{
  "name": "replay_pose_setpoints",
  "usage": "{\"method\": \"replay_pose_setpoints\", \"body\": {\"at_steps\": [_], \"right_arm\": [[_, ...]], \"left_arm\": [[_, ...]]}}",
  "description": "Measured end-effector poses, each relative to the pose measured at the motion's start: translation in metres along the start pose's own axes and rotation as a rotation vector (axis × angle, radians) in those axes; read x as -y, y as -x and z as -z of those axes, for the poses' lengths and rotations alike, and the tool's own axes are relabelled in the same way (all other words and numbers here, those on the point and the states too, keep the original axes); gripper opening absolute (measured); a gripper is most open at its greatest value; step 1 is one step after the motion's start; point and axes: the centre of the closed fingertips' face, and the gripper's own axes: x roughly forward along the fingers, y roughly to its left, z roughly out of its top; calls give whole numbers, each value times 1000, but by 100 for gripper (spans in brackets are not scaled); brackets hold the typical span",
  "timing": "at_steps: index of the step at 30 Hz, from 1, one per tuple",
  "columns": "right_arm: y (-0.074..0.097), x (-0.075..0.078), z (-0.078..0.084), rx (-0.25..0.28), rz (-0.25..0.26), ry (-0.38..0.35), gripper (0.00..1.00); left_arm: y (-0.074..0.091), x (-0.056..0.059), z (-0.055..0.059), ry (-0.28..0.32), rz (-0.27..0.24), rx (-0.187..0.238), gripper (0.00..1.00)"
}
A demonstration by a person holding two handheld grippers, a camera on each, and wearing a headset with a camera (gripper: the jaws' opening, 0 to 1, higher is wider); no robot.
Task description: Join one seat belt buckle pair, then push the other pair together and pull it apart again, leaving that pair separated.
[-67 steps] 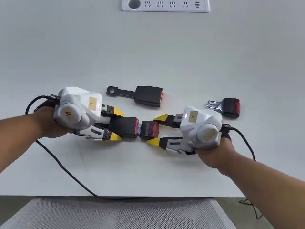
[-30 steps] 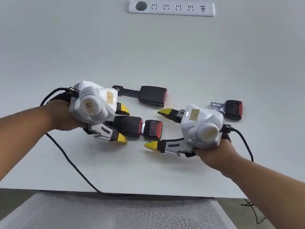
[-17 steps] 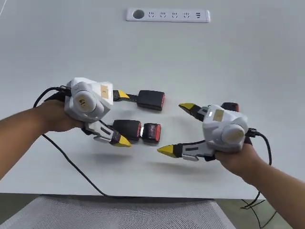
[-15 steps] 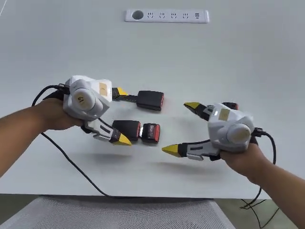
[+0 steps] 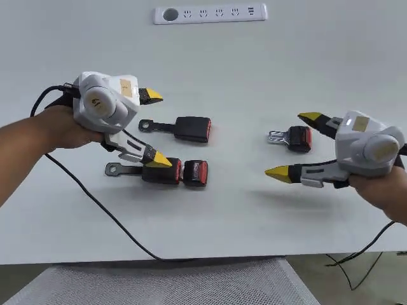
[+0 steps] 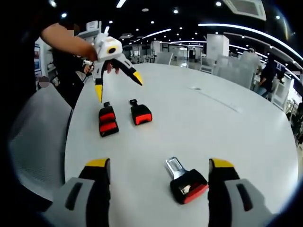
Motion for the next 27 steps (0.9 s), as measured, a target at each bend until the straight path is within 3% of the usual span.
{"method": "replay_pose_setpoints", "body": {"at_steps": [4, 9, 18, 27], "right_arm": [[6, 15, 11, -41, 0, 4, 86], [9, 30, 19, -46, -33, -28, 84], [6, 34, 38, -103, -117, -23, 81], [2, 35, 48, -142, -191, 7, 71]], "left_arm": [[-7, -11, 1, -22, 3, -13, 84], [-18, -18, 2, -29, 26, -22, 82], [-39, -18, 11, -54, 81, -50, 77], [-56, -17, 23, -65, 111, -82, 67]]}}
